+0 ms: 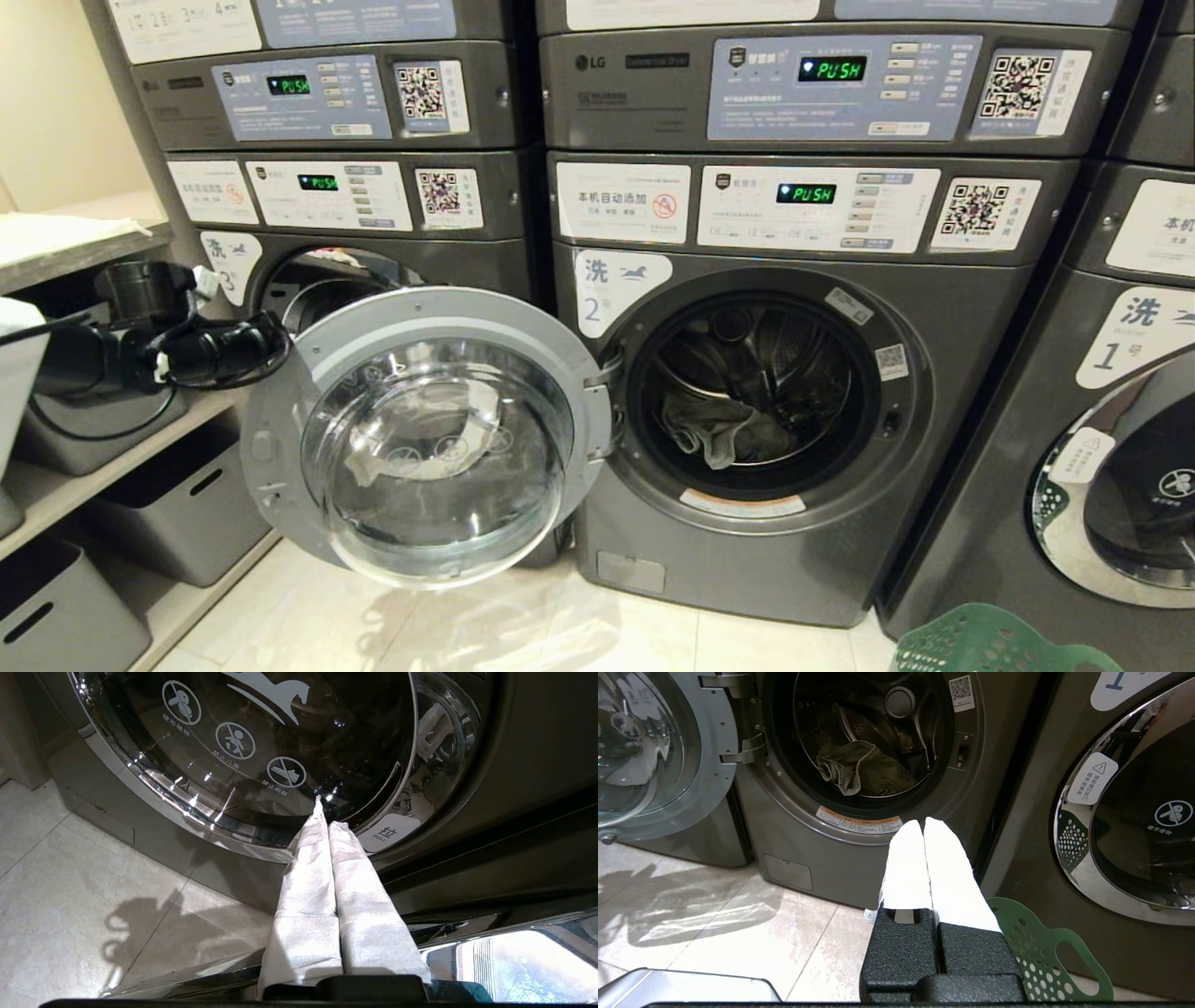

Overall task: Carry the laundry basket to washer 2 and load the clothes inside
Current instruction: Close the washing machine door with the left hand

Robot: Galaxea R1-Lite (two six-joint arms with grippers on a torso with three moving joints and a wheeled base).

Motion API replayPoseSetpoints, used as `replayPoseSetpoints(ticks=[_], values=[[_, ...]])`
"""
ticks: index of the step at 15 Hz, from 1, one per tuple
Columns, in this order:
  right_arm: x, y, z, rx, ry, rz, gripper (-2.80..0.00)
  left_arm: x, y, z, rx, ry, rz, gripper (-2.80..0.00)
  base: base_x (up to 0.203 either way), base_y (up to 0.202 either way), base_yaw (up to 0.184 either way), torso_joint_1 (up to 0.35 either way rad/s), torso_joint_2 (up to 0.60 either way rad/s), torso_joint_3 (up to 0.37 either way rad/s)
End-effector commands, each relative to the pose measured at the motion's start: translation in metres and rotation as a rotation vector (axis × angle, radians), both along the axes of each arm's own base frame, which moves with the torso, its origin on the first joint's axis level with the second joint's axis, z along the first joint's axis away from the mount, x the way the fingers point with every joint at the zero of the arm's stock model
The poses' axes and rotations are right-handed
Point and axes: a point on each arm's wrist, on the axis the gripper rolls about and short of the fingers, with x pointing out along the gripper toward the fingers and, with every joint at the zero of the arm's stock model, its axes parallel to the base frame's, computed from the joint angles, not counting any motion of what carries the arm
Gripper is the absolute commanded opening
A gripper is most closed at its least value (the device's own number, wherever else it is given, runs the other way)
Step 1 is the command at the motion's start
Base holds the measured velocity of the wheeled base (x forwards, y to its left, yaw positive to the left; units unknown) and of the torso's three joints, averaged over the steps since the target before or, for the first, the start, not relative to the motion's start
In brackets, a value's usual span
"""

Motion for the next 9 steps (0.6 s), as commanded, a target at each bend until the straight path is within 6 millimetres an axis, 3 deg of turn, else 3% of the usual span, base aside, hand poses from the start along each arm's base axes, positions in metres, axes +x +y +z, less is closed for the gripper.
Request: replayPoseSetpoints(ticks=[1, 5, 9], values=[[0.0, 0.0, 0.0, -0.002, 0.003, 0.0, -2.8, -0.007, -0.011, 0.0, -0.013, 0.031, -0.025, -2.8, 0.0, 0.0, 0.0, 0.0, 0.0, 0.0], [0.0, 0.0, 0.0, -0.002, 0.001, 0.0, -2.8, -0.041, -0.042, -0.003, -0.041, 0.125, -0.082, -2.8, 0.0, 0.0, 0.0, 0.0, 0.0, 0.0], [0.0, 0.0, 0.0, -0.003, 0.001, 0.0, -2.8, -0.097, -0.093, 0.015, -0.114, 0.182, -0.194, -2.8, 0.0, 0.0, 0.0, 0.0, 0.0, 0.0]])
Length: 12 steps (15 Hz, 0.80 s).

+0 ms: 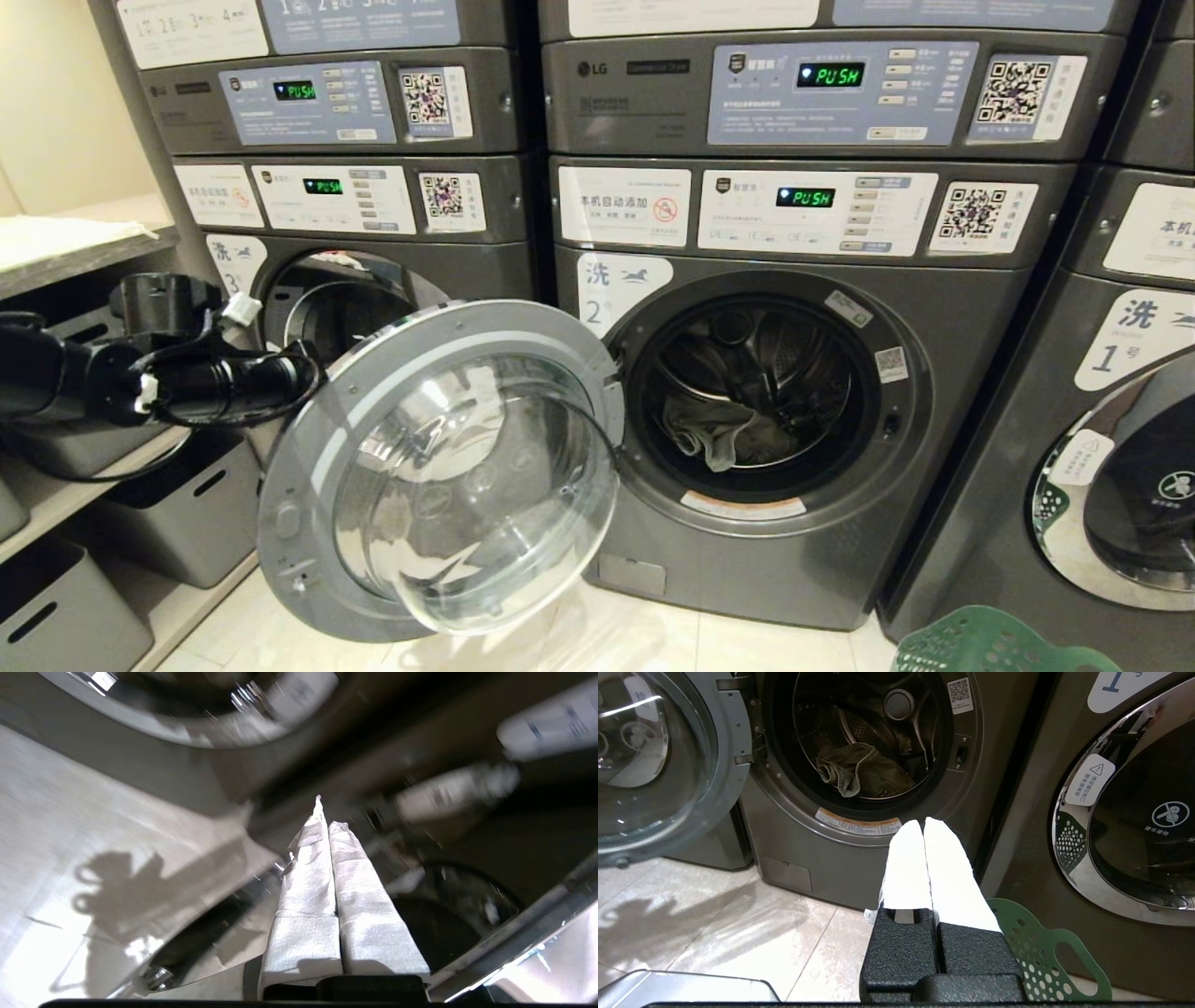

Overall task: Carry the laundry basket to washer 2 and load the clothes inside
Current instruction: Close the washing machine door with the left hand

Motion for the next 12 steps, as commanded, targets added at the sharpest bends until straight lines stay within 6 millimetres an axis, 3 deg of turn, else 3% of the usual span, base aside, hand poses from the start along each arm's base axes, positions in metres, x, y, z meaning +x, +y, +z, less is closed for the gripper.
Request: replayPoseSetpoints(ticks=[1, 5, 7, 9, 12], values=[[0.0, 0.0, 0.0, -0.001, 0.001, 0.001, -2.8, -0.031, -0.027, 0.029, -0.033, -0.04, -0.05, -2.8, 0.0, 0.0, 0.0, 0.0, 0.0, 0.0], [0.0, 0.0, 0.0, 0.002, 0.0, 0.001, -2.8, -0.104, -0.116, 0.074, -0.19, -0.052, -0.271, -2.8, 0.0, 0.0, 0.0, 0.0, 0.0, 0.0], [0.0, 0.0, 0.0, 0.003, 0.001, 0.002, -2.8, -0.145, -0.139, 0.102, -0.259, -0.074, -0.368, -2.8, 0.0, 0.0, 0.0, 0.0, 0.0, 0.0], [0.0, 0.0, 0.0, -0.009, 0.0, 0.008, -2.8, -0.183, -0.14, 0.129, -0.284, -0.128, -0.394, -2.8, 0.0, 0.0, 0.0, 0.0, 0.0, 0.0], [-0.001, 0.001, 0.007, -0.096, -0.01, 0.026, -2.8, -0.23, -0.12, 0.155, -0.27, -0.224, -0.296, -2.8, 0.0, 0.0, 0.0, 0.0, 0.0, 0.0]])
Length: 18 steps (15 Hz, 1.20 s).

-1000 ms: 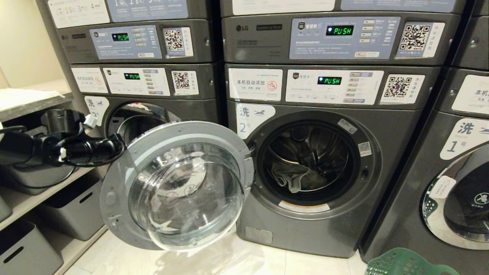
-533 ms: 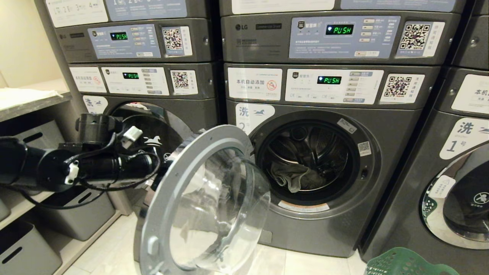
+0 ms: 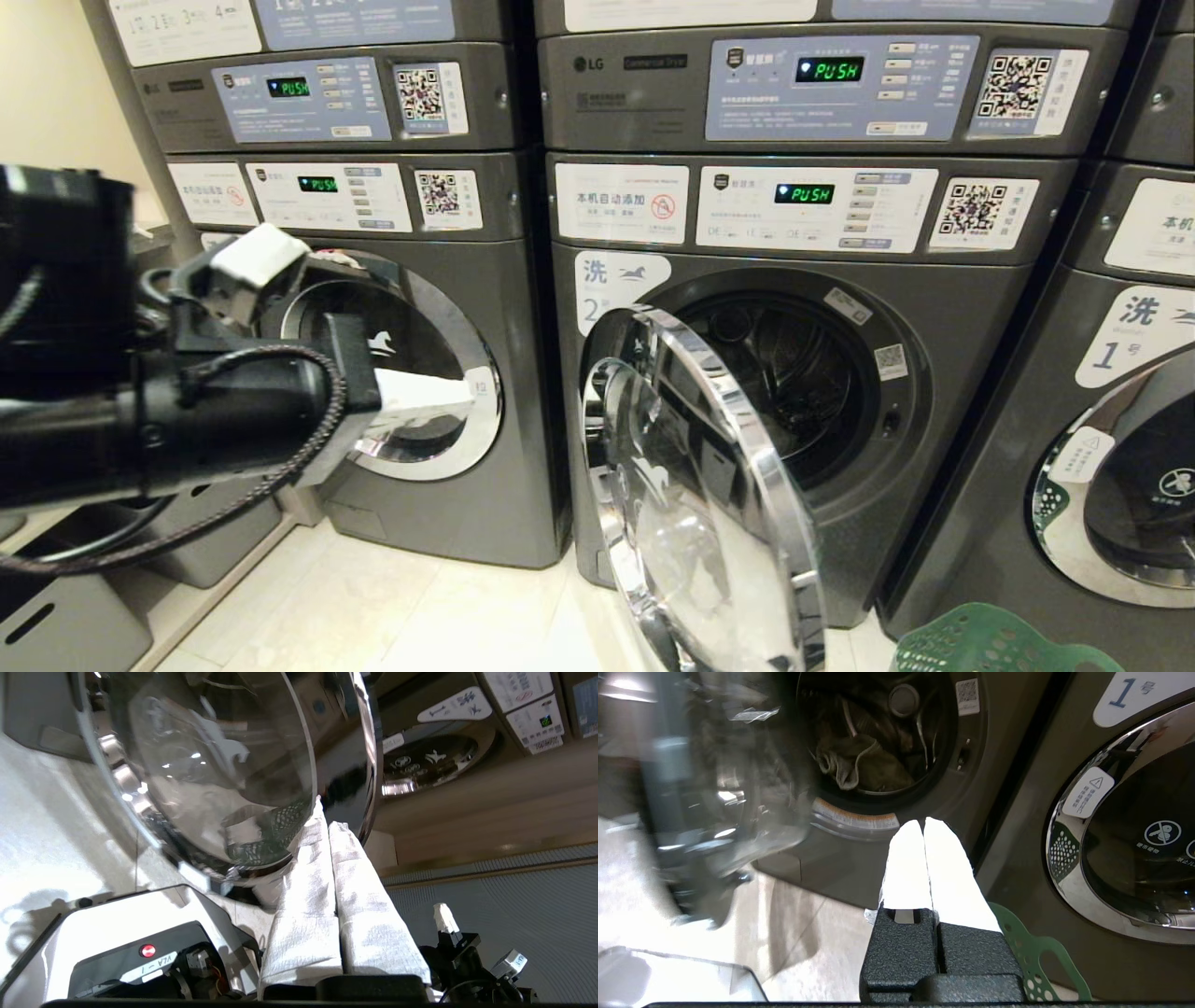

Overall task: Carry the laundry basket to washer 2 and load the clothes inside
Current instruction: Close the washing machine door with the left hand, then press the washing machine door tightly with the right hand

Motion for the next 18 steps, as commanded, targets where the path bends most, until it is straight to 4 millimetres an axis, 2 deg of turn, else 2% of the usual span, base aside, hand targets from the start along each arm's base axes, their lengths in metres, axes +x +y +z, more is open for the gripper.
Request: replayPoseSetpoints(ticks=[1, 3, 4, 5, 6, 7, 9, 11, 12, 13, 14, 15, 16, 18], values=[[-0.001, 0.0, 0.019, -0.005, -0.013, 0.017, -2.8, -0.043, 0.023, 0.026, -0.056, -0.11, 0.028, -2.8, 0.0, 0.0, 0.0, 0.0, 0.0, 0.0], [0.01, 0.001, 0.06, 0.056, 0.054, 0.035, -2.8, -0.076, 0.044, 0.034, -0.055, -0.139, 0.068, -2.8, 0.0, 0.0, 0.0, 0.0, 0.0, 0.0], [0.026, 0.001, 0.086, 0.11, 0.122, 0.045, -2.8, -0.091, 0.053, 0.035, -0.037, -0.152, 0.088, -2.8, 0.0, 0.0, 0.0, 0.0, 0.0, 0.0], [0.055, 0.002, 0.108, 0.157, 0.229, 0.055, -2.8, -0.101, 0.06, 0.034, 0.008, -0.173, 0.099, -2.8, 0.0, 0.0, 0.0, 0.0, 0.0, 0.0], [0.092, 0.002, 0.121, 0.192, 0.348, 0.061, -2.8, -0.104, 0.063, 0.033, 0.047, -0.202, 0.098, -2.8, 0.0, 0.0, 0.0, 0.0, 0.0, 0.0], [0.136, 0.003, 0.128, 0.219, 0.471, 0.064, -2.8, -0.104, 0.063, 0.033, 0.087, -0.236, 0.088, -2.8, 0.0, 0.0, 0.0, 0.0, 0.0, 0.0], [0.223, 0.004, 0.117, 0.25, 0.636, 0.058, -2.8, -0.104, 0.064, 0.036, 0.172, -0.314, 0.105, -2.8, 0.0, 0.0, 0.0, 0.0, 0.0, 0.0], [0.311, 0.003, 0.082, 0.245, 0.707, 0.016, -2.8, -0.105, 0.066, 0.047, 0.19, -0.365, 0.152, -2.8, 0.0, 0.0, 0.0, 0.0, 0.0, 0.0], [0.347, 0.001, 0.062, 0.234, 0.71, -0.012, -2.8, -0.107, 0.067, 0.049, 0.187, -0.371, 0.158, -2.8, 0.0, 0.0, 0.0, 0.0, 0.0, 0.0], [0.373, -0.001, 0.046, 0.222, 0.699, -0.037, -2.8, -0.108, 0.068, 0.049, 0.187, -0.373, 0.16, -2.8, 0.0, 0.0, 0.0, 0.0, 0.0, 0.0], [0.395, -0.004, 0.033, 0.209, 0.674, -0.064, -2.8, -0.109, 0.068, 0.049, 0.187, -0.374, 0.163, -2.8, 0.0, 0.0, 0.0, 0.0, 0.0, 0.0], [0.409, -0.009, 0.023, 0.193, 0.646, -0.094, -2.8, -0.109, 0.069, 0.049, 0.188, -0.374, 0.165, -2.8, 0.0, 0.0, 0.0, 0.0, 0.0, 0.0], [0.411, -0.017, 0.014, 0.175, 0.646, -0.127, -2.8, -0.109, 0.069, 0.049, 0.188, -0.375, 0.167, -2.8, 0.0, 0.0, 0.0, 0.0, 0.0, 0.0], [0.401, -0.027, -0.007, 0.147, 0.711, -0.171, -2.8, -0.11, 0.07, 0.05, 0.194, -0.378, 0.194, -2.8, 0.0, 0.0, 0.0, 0.0, 0.0, 0.0]])
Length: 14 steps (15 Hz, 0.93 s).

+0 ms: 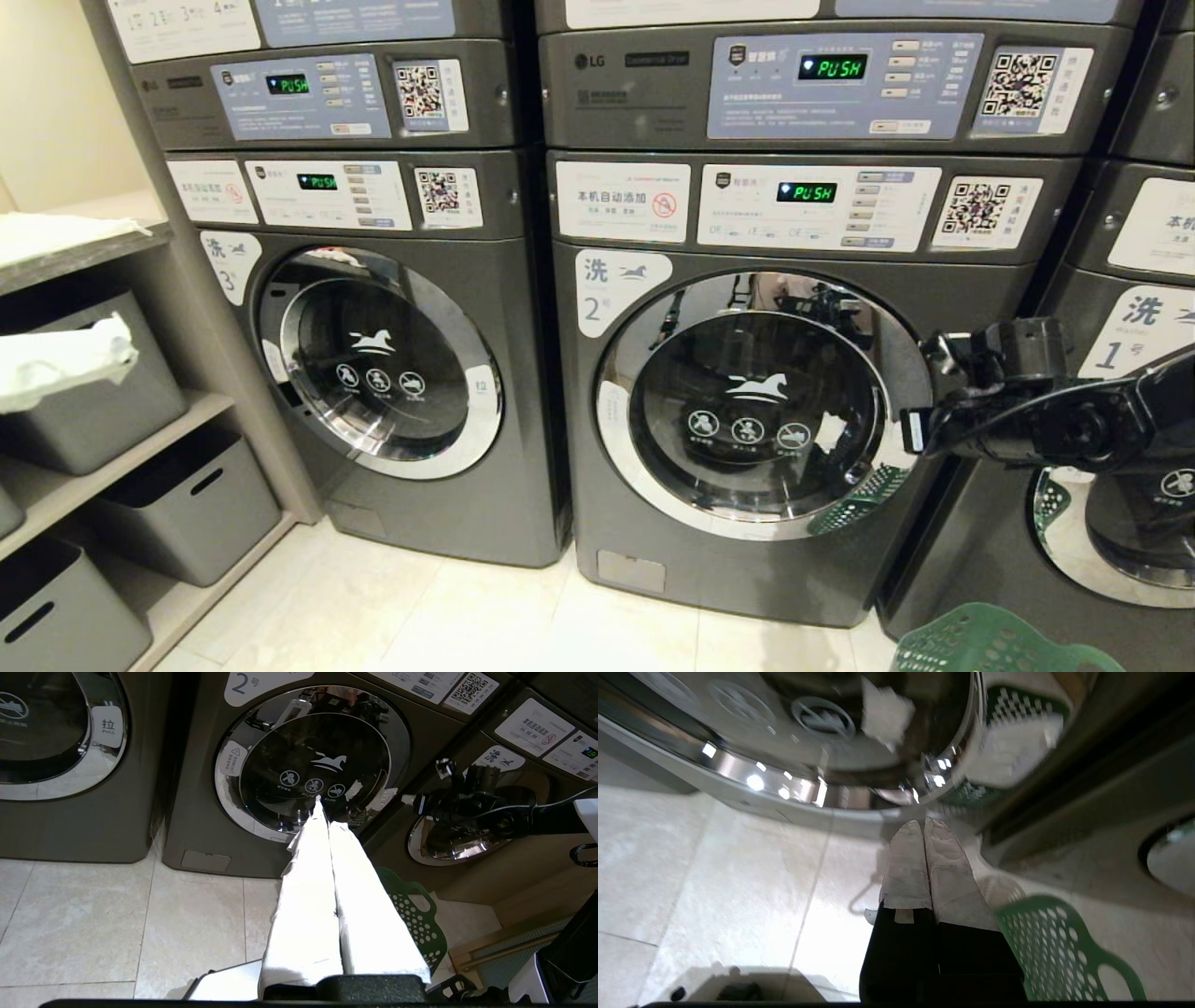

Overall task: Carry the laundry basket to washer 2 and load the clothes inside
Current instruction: Press the washing machine door tightly with the right hand

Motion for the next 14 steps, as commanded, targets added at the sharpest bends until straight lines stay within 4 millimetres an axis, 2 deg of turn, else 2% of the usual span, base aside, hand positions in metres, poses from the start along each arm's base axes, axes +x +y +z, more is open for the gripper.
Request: replayPoseSetpoints(ticks=[1, 7, 10, 14], values=[[0.0, -0.007, -0.04, 0.0, 0.109, -0.02, -2.8, -0.003, 0.002, 0.001, -0.005, -0.006, 0.005, -2.8, 0.0, 0.0, 0.0, 0.0, 0.0, 0.0], [0.02, -0.025, -0.092, -0.049, -0.014, -0.068, -2.8, -0.02, 0.013, -0.002, 0.003, -0.012, 0.061, -2.8, 0.0, 0.0, 0.0, 0.0, 0.0, 0.0], [0.03, -0.04, -0.102, -0.116, -0.119, -0.102, -2.8, -0.022, 0.014, -0.007, 0.014, 0.001, 0.073, -2.8, 0.0, 0.0, 0.0, 0.0, 0.0, 0.0], [0.047, -0.05, -0.102, -0.165, -0.203, -0.13, -2.8, -0.021, 0.014, -0.016, 0.029, 0.025, 0.073, -2.8, 0.0, 0.0, 0.0, 0.0, 0.0, 0.0]])
